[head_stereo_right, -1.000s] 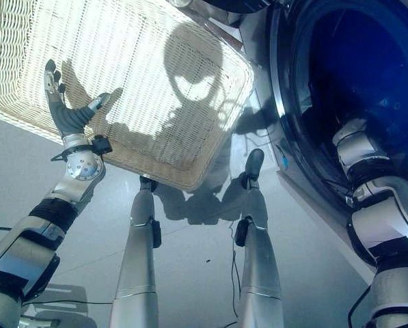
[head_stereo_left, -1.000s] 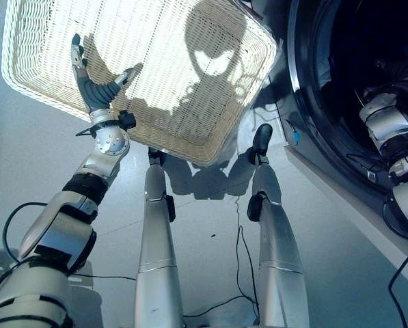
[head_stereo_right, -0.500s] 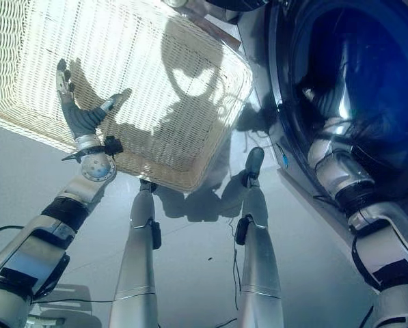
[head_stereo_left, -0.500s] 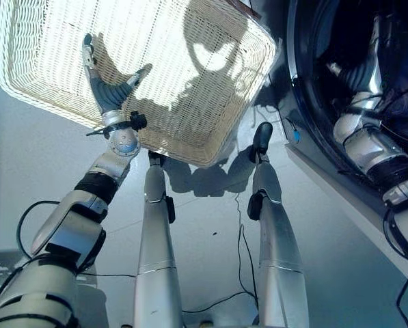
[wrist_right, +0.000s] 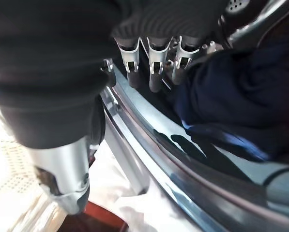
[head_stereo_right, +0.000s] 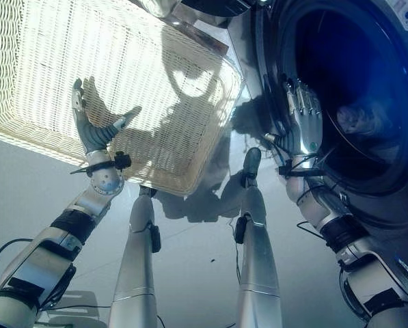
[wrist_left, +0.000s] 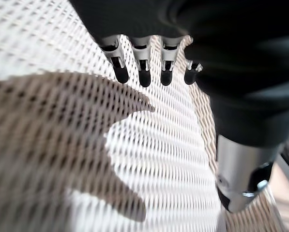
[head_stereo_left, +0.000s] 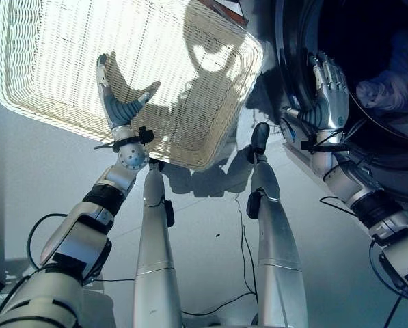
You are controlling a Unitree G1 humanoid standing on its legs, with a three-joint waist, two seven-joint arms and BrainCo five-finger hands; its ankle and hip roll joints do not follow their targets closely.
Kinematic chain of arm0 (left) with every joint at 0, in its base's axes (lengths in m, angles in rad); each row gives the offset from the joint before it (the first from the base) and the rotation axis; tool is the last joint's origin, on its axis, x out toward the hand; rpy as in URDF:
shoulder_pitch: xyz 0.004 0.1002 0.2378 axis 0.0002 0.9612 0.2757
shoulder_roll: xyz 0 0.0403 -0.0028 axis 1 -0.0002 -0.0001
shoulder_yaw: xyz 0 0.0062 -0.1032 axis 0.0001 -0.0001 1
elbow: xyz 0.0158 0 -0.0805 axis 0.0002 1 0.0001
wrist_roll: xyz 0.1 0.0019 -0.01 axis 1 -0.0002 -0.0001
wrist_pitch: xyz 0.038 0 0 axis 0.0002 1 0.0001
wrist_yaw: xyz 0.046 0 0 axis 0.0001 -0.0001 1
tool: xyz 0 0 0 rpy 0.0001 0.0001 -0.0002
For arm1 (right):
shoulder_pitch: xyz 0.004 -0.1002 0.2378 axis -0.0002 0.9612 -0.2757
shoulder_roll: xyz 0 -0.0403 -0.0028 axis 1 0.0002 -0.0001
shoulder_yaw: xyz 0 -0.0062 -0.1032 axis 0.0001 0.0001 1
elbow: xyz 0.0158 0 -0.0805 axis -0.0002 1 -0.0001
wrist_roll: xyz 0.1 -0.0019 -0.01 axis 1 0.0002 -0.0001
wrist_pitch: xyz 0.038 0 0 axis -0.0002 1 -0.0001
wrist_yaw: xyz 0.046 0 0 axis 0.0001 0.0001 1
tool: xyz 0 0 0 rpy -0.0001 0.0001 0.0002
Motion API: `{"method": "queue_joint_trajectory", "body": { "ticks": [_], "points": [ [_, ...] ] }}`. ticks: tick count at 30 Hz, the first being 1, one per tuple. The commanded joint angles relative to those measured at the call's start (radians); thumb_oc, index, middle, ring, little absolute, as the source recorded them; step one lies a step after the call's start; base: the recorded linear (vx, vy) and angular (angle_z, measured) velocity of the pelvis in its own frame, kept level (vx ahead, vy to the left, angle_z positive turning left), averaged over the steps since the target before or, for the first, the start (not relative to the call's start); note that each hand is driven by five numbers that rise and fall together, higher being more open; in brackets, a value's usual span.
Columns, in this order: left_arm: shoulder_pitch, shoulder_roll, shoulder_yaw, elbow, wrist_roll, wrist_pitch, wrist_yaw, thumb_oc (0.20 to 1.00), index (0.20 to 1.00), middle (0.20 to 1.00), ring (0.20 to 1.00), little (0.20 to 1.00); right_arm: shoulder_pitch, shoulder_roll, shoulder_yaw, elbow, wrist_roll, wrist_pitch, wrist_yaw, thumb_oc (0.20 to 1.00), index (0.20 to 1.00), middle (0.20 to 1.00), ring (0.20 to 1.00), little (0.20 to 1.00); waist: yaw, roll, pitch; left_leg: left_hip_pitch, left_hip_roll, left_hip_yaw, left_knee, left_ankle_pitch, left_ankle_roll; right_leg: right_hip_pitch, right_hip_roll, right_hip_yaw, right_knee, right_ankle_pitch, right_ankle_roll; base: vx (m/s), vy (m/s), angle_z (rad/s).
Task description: Put the clothes into the washing machine.
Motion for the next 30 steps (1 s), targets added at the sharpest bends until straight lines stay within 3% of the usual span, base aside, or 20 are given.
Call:
{"method": "queue_joint_trajectory", "body": {
  "ticks": [1, 6, 10, 13, 19, 22, 28, 30],
  "points": [
    [0.049, -0.037, 0.053, -0.034, 0.026, -0.005, -0.016, 1.0, 1.0, 1.0, 1.0, 1.0, 0.081, 0.001, 0.002, -0.073, -0.036, -0.057, 0.008, 1.0, 1.0, 1.0, 1.0, 1.0, -0.008, -0.003, -0.019, 0.044, -0.082, 0.03, 0.041, -0.061, 0.107, 0.054, 0.042, -0.015, 0.047, -0.019, 0.069, -0.03, 0.033, 0.0],
    [0.106, -0.044, 0.052, -0.023, 0.03, 0.018, -0.076, 1.0, 1.0, 1.0, 1.0, 1.0, 0.142, 0.023, 0.009, -0.063, -0.029, -0.104, 0.068, 1.0, 1.0, 1.0, 1.0, 1.0, -0.006, -0.006, -0.019, 0.12, -0.076, 0.045, 0.043, -0.072, 0.112, 0.128, 0.03, -0.019, 0.039, -0.023, 0.068, -0.03, 0.012, -0.01],
    [0.218, -0.059, 0.052, -0.013, 0.028, 0.027, -0.157, 1.0, 1.0, 1.0, 1.0, 1.0, 0.232, 0.052, 0.029, -0.04, -0.001, -0.157, 0.141, 1.0, 1.0, 1.0, 1.0, 1.0, 0.009, -0.006, -0.019, 0.263, -0.059, 0.071, 0.017, -0.086, 0.111, 0.264, 0.001, -0.038, 0.011, -0.031, 0.073, -0.05, -0.006, -0.04],
    [0.316, -0.077, 0.059, 0.039, 0.005, 0.031, -0.236, 1.0, 1.0, 1.0, 1.0, 1.0, 0.304, 0.09, 0.047, 0.017, 0.048, -0.175, 0.247, 1.0, 1.0, 1.0, 1.0, 1.0, 0.032, -0.004, -0.019, 0.41, -0.049, 0.098, -0.012, -0.1, 0.105, 0.412, -0.027, -0.062, -0.022, -0.046, 0.079, -0.03, -0.016, 0.0],
    [0.409, -0.095, 0.054, 0.163, -0.018, 0.046, -0.388, 1.0, 1.0, 1.0, 1.0, 1.0, 0.381, 0.135, 0.054, 0.13, 0.142, -0.19, 0.346, 1.0, 1.0, 1.0, 1.0, 1.0, 0.062, 0.016, -0.019, 0.652, -0.043, 0.132, -0.085, -0.105, 0.099, 0.654, -0.063, -0.081, -0.075, -0.075, 0.089, -0.01, -0.005, -0.02],
    [0.487, -0.113, 0.057, 0.202, -0.027, 0.068, -0.486, 1.0, 1.0, 1.0, 1.0, 1.0, 0.454, 0.178, 0.026, 0.181, 0.186, -0.192, 0.417, 1.0, 1.0, 1.0, 1.0, 1.0, 0.074, 0.031, -0.021, 0.828, -0.048, 0.143, -0.127, -0.114, 0.096, 0.838, -0.076, -0.098, -0.108, -0.093, 0.091, 0.06, 0.002, 0.12],
    [0.621, -0.134, 0.096, 0.232, -0.032, 0.113, -0.662, 1.0, 1.0, 1.0, 1.0, 1.0, 0.576, 0.25, -0.05, 0.297, 0.341, -0.171, 0.606, 1.0, 1.0, 1.0, 1.0, 1.0, 0.081, 0.041, -0.153, 0.961, -0.035, 0.164, -0.208, -0.099, 0.082, 0.998, -0.069, -0.13, -0.185, -0.098, 0.084, 0.09, -0.014, 0.09],
    [0.631, -0.136, 0.099, 0.233, -0.031, 0.117, -0.671, 1.0, 1.0, 1.0, 1.0, 1.0, 0.582, 0.256, -0.056, 0.312, 0.342, -0.174, 0.618, 1.0, 1.0, 1.0, 1.0, 1.0, 0.082, 0.041, -0.163, 0.97, -0.033, 0.166, -0.213, -0.098, 0.081, 1.008, -0.068, -0.132, -0.188, -0.098, 0.084, 0.11, -0.011, 0.07]
  ]
}}
